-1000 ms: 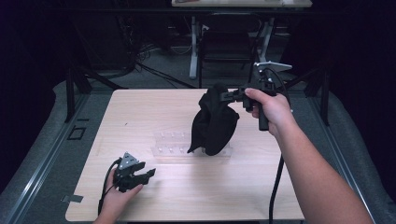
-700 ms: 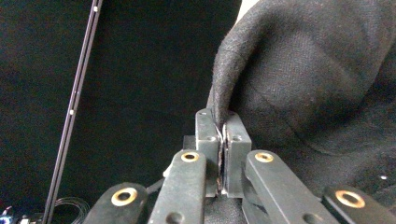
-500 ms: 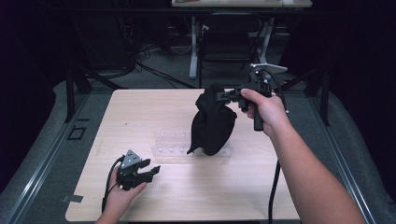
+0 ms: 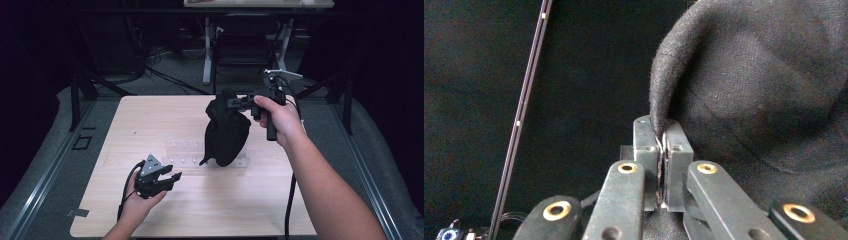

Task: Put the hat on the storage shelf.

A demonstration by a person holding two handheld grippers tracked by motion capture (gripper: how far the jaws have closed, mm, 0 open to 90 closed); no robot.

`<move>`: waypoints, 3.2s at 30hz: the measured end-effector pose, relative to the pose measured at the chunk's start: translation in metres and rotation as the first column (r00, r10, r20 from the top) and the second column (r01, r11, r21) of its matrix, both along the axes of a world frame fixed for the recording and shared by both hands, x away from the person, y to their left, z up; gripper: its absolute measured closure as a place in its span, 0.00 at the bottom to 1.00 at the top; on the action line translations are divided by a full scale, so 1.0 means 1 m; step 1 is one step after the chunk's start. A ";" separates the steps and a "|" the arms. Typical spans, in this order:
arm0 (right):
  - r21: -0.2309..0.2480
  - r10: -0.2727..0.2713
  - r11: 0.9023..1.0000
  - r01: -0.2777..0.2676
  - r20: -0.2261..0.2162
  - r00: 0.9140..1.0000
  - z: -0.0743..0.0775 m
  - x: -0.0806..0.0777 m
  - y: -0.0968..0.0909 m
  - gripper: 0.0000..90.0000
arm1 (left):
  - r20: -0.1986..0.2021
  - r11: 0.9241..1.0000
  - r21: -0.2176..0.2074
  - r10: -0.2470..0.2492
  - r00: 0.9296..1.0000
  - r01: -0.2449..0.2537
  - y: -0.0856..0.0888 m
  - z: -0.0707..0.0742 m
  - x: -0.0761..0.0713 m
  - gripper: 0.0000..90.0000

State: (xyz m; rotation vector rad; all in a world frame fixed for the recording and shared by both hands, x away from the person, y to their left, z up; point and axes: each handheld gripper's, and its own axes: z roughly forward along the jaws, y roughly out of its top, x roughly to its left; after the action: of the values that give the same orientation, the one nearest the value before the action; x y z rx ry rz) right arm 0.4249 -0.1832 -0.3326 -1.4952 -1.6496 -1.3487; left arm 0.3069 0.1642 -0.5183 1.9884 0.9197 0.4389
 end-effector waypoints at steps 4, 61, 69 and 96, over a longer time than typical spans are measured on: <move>0.002 0.004 1.000 -0.004 0.000 1.000 0.000 0.001 0.002 0.98 | 0.014 1.000 -0.002 -0.020 1.000 0.020 -0.011 0.007 0.001 0.61; 0.006 -0.004 1.000 0.003 0.055 0.998 0.012 -0.008 0.005 0.88 | 0.182 0.979 0.158 -0.156 0.971 0.128 -0.066 0.037 0.005 0.94; 0.009 -0.014 1.000 0.014 0.053 0.998 0.012 -0.010 -0.004 0.88 | 0.182 0.977 0.166 -0.161 0.970 0.131 -0.063 0.034 0.005 0.95; -0.017 -0.068 0.997 0.069 0.050 0.996 -0.001 -0.019 -0.031 0.86 | 0.035 0.998 0.026 -0.064 0.997 0.063 -0.028 -0.006 0.014 0.92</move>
State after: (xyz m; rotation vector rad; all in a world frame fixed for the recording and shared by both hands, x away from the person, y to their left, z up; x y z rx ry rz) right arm 0.4062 -0.2140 -0.3335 -1.5543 -1.6594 -1.4206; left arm 0.3212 0.1360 -0.5240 2.0200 0.8303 0.4508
